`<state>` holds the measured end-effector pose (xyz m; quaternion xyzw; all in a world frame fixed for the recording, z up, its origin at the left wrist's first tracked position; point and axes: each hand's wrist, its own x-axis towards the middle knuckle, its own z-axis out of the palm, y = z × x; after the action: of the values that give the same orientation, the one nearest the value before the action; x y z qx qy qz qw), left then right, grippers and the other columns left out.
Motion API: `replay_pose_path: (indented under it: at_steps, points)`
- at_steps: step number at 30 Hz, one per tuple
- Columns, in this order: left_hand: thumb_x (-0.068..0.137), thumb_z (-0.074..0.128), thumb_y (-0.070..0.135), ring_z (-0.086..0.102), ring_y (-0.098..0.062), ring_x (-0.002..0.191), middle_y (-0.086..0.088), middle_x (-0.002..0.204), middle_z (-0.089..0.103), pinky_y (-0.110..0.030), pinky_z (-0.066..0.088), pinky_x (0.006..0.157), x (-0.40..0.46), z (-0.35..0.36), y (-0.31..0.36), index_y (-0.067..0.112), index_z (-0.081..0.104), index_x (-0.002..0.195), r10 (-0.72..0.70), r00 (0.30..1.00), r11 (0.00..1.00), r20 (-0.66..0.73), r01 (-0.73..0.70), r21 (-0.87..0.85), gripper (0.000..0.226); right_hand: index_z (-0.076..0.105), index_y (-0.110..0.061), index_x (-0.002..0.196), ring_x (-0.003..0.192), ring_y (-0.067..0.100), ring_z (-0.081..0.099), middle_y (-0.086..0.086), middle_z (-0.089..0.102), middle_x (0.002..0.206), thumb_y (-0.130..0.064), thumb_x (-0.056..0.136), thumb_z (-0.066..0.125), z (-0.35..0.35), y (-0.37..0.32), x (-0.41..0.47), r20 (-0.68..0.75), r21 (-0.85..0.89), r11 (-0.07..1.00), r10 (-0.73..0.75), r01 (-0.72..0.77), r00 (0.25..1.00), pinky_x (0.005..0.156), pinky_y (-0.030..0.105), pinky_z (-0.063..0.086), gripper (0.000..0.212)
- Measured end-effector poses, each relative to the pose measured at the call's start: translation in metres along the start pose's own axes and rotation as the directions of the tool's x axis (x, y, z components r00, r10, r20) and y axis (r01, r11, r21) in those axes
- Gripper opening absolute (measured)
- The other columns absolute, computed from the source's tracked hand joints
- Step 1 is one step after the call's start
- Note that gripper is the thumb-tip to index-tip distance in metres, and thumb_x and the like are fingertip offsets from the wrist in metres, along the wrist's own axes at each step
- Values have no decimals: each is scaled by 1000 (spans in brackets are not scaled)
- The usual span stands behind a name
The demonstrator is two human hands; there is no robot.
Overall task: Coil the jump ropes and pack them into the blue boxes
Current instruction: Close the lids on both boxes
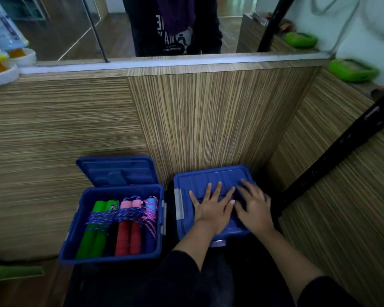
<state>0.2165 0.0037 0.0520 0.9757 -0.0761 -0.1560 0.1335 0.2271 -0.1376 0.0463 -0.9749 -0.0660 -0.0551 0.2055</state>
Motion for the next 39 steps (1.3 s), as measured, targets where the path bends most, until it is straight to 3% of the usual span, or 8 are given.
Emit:
replay_pose_path:
  at_steps: [4, 9, 14, 19, 29, 32, 35, 39]
  points:
    - [60, -20, 78, -36, -20, 139, 8, 153, -34, -70, -21, 100, 2, 14, -2, 57, -8, 143, 11, 999, 989, 46, -18, 145, 86, 44, -4, 136, 126, 35, 43, 19, 45, 137, -12, 85, 62, -3, 21, 8, 19, 291, 921, 266, -260, 964, 102, 38, 34, 54]
    - [66, -12, 80, -41, -17, 136, 10, 149, -39, -68, -27, 98, 5, 14, -3, 59, -9, 142, -11, 996, 992, 87, 0, 126, 79, 55, -7, 126, 103, 25, 58, 13, 61, 123, -15, 86, 62, -8, 29, 21, 328, 531, 629, 466, -568, 822, 87, 29, 44, 41]
    - [66, -12, 80, -41, -18, 136, 11, 147, -41, -68, -26, 98, 4, 14, -4, 59, -9, 142, -1, 997, 994, 82, -8, 110, 80, 56, -4, 126, 88, 16, 55, 13, 65, 113, -10, 84, 68, -17, 18, 13, 150, 526, 727, 432, -442, 889, 80, 23, 42, 44]
    - [65, -12, 80, -42, -17, 135, 10, 148, -41, -68, -27, 98, 6, 14, -4, 58, -7, 143, 6, 997, 994, 80, -15, 106, 82, 59, -5, 124, 102, 16, 54, 4, 59, 111, -16, 88, 63, -13, 12, 6, 56, 630, 678, 445, -377, 894, 86, 22, 37, 37]
    - [83, 8, 78, -40, -17, 136, 10, 147, -39, -67, -27, 100, 3, 14, -9, 56, -7, 144, 52, 996, 995, 74, -58, 78, 66, 64, -2, 117, 118, 28, 52, 16, 51, 125, -12, 88, 62, 15, 22, -4, -64, 321, 912, 289, -254, 955, 93, 16, 32, 31]
    - [86, 25, 78, -27, -8, 143, 11, 158, -18, -62, -20, 108, -10, 19, -24, 50, 3, 148, 156, 984, 986, -84, -160, -51, 72, 59, -1, 124, 122, 32, 50, 21, 47, 136, -12, 87, 64, 20, 25, -12, -138, 178, 982, 85, -60, 987, 99, 29, 37, 39]
    - [82, 38, 80, 8, -13, 149, 11, 159, 19, -60, 3, 113, -24, 42, -40, 38, 35, 146, 221, 894, 971, -390, -239, 5, 76, 57, -3, 127, 123, 35, 48, 19, 49, 138, -8, 85, 66, 25, 29, -12, -173, 112, 992, -30, 50, 984, 100, 42, 44, 44]
    - [80, 37, 82, 24, -19, 145, 10, 155, 31, -60, 11, 110, -19, 43, -40, 35, 48, 139, 247, 889, 968, -386, -242, 64, 76, 63, -1, 118, 116, 42, 51, 21, 54, 132, -7, 83, 67, 28, 29, -7, -153, 70, 997, 41, -30, 987, 92, 49, 50, 36]
